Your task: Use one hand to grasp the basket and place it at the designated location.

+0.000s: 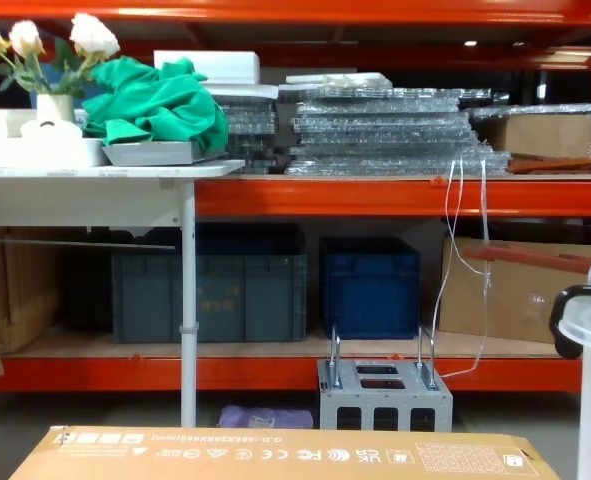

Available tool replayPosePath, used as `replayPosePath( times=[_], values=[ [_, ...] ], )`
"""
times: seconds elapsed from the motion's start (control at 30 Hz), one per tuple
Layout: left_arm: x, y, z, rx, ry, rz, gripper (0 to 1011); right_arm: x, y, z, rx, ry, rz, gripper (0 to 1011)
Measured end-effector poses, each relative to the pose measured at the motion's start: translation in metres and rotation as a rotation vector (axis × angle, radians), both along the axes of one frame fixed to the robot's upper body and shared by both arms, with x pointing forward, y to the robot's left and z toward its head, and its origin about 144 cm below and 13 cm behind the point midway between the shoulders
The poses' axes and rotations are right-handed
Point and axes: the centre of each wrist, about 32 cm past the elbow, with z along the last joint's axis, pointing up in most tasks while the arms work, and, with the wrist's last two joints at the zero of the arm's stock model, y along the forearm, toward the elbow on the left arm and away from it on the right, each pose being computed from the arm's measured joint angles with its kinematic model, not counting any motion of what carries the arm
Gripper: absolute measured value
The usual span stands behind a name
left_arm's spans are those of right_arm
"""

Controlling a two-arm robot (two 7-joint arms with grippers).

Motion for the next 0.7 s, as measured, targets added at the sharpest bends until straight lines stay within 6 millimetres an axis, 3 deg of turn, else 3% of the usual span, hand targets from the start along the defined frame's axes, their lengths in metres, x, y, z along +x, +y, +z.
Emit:
replayPosePath(
  times=[0.7],
  values=[
    [0.0, 0.0, 0.0, 0.0, 0.0, 0.0, 0, -0.037, -0.047, -0.014, 0.014, -0.017, -0.224, 233]
  ],
)
